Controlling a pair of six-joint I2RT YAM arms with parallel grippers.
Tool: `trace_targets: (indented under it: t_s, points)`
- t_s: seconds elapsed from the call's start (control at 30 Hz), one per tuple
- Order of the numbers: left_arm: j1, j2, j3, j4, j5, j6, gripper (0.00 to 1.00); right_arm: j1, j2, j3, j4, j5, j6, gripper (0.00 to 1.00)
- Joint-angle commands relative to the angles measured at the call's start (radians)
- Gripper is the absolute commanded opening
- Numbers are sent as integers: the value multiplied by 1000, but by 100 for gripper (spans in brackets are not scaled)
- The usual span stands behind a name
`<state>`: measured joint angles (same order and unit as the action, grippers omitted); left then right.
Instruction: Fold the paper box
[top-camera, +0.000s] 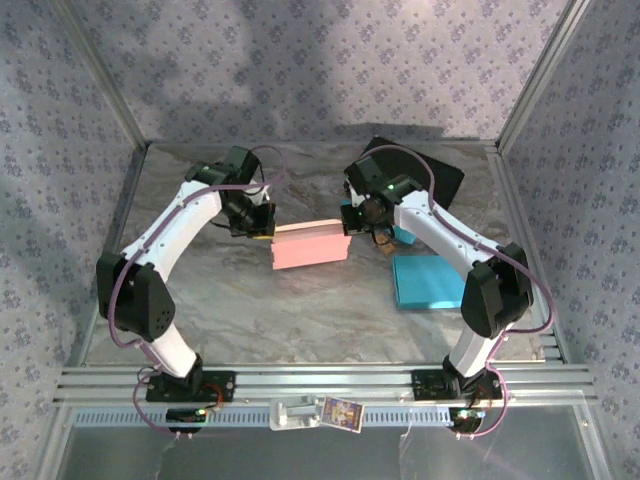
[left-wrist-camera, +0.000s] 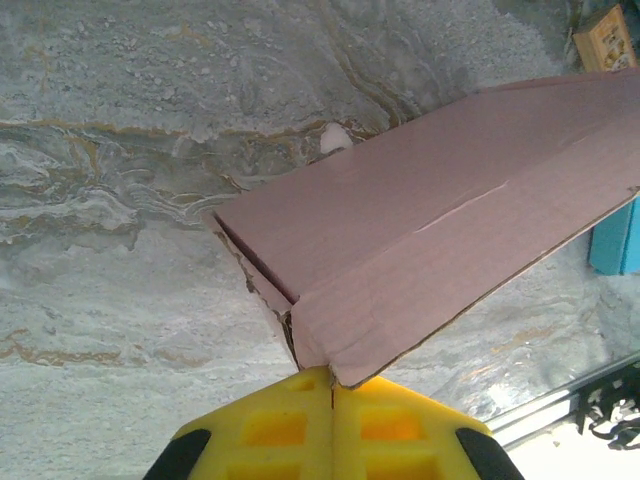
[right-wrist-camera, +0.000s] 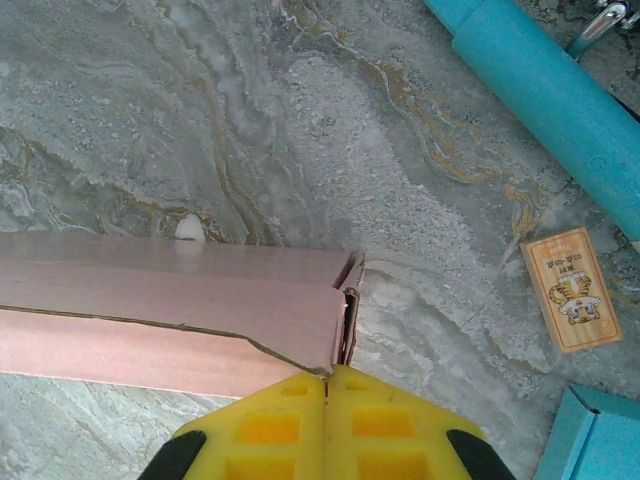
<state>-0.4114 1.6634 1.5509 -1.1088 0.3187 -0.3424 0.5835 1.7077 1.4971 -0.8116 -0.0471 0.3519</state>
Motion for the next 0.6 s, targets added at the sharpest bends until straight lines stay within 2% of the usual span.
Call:
trace_targets:
  t_s: [0.0,0.3,0.57]
  points:
    - [6,25,43,-20,66,-31,0,19,1,14,-11,-16,10,0]
    - [16,16,12,-8,71,-16,0,18,3,18,-13,-16,8,0]
    - [14,-54,-138,116,49,58,0,21,5,16,-8,-17,10,0]
